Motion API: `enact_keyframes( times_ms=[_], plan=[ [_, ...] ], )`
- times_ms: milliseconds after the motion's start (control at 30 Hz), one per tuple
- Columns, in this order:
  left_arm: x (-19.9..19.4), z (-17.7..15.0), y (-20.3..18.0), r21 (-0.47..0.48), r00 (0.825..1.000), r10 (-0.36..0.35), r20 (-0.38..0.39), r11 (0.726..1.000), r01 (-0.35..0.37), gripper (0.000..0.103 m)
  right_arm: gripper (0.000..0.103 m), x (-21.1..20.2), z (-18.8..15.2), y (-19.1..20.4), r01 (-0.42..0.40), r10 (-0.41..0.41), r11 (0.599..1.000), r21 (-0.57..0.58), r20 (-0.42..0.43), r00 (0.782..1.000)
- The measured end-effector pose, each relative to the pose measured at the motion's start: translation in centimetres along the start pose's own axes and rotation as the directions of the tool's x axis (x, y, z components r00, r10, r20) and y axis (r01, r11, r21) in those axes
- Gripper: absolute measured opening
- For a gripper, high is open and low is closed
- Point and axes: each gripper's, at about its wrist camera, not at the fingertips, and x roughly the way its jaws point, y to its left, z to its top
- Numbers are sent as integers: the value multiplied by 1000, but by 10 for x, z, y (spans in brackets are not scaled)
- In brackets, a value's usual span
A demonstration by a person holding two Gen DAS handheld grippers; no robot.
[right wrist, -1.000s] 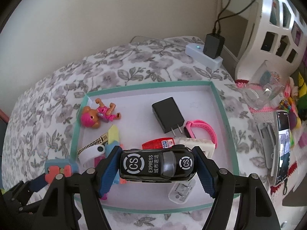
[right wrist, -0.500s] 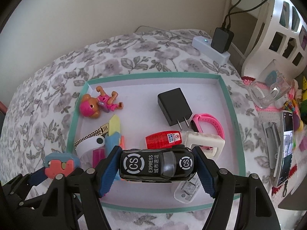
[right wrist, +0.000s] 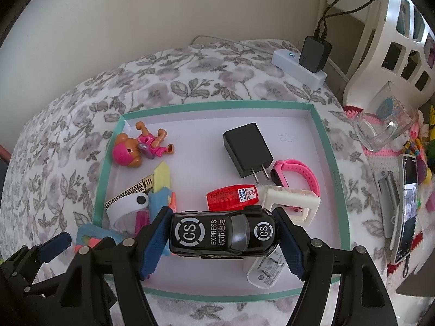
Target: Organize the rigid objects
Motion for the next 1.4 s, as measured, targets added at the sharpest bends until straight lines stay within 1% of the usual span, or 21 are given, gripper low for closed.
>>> enact_keyframes(
  times_ms=[200, 233, 300, 500, 633, 667, 700, 733, 767, 833, 867, 933, 967, 1233, 1400],
  plan=[
    [-2, 1, 2, -7, 1000, 12, 10, 1000, -12, 77, 78, -1, 0, 0, 5, -5, 1000, 1, 8, 1000],
    [-2, 1, 3, -9, 1000, 13, 13, 1000, -13, 77, 78, -1, 1, 0, 9, -9, 1000, 1, 12, 1000],
    [-4, 1, 4, -9, 1000, 20, 19, 1000, -20, 77, 83, -1, 1, -1, 18, -18, 1000, 5, 16, 1000],
    [-5, 2, 8, -28, 999, 38, 27, 999, -37, 77, 83, 0, 0, -2, 22, -22, 1000, 10, 13, 1000],
    [-8, 4, 15, -62, 998, 50, 39, 997, -48, 77, 84, 1, -1, 0, 29, -29, 1000, 0, 14, 999],
    [-8, 5, 17, -71, 997, 60, 43, 996, -57, 78, 87, 1, -1, 0, 29, -29, 1000, 0, 15, 999],
    [-9, 5, 20, -81, 996, 77, 46, 994, -73, 78, 96, 1, -1, 0, 30, -30, 1000, 2, 16, 999],
    [-9, 6, 22, -89, 994, 96, 48, 992, -91, 78, 99, 1, -1, -1, 29, -29, 1000, 3, 18, 999],
    [-9, 6, 24, -96, 993, 109, 50, 990, -104, 78, 101, 1, -1, -1, 27, -27, 1000, 4, 21, 999],
    [-9, 7, 29, -115, 990, 128, 50, 986, -122, 78, 101, 0, 0, -1, 19, -20, 1000, 7, 26, 999],
    [-8, 7, 33, -127, 990, 135, 50, 984, -128, 78, 101, 0, 0, 0, 17, -17, 1000, 6, 27, 999],
    [-7, 8, 38, -148, 988, 149, 45, 979, -141, 91, 102, 0, -1, 1, 18, -17, 1000, -1, 27, 999],
    [-6, 8, 41, -159, 986, 158, 45, 976, -149, 98, 102, 1, -1, 1, 19, -19, 1000, -5, 28, 999],
    [-2, 8, 62, -221, 974, 221, 50, 953, -205, 99, 103, -3, -4, 6, 5, -4, 1000, -21, 41, 999],
    [-5, 5, 75, -257, 978, 209, 28, 947, -195, 99, 103, -9, -10, 14, -12, 13, 999, -36, 46, 999]
  ],
)
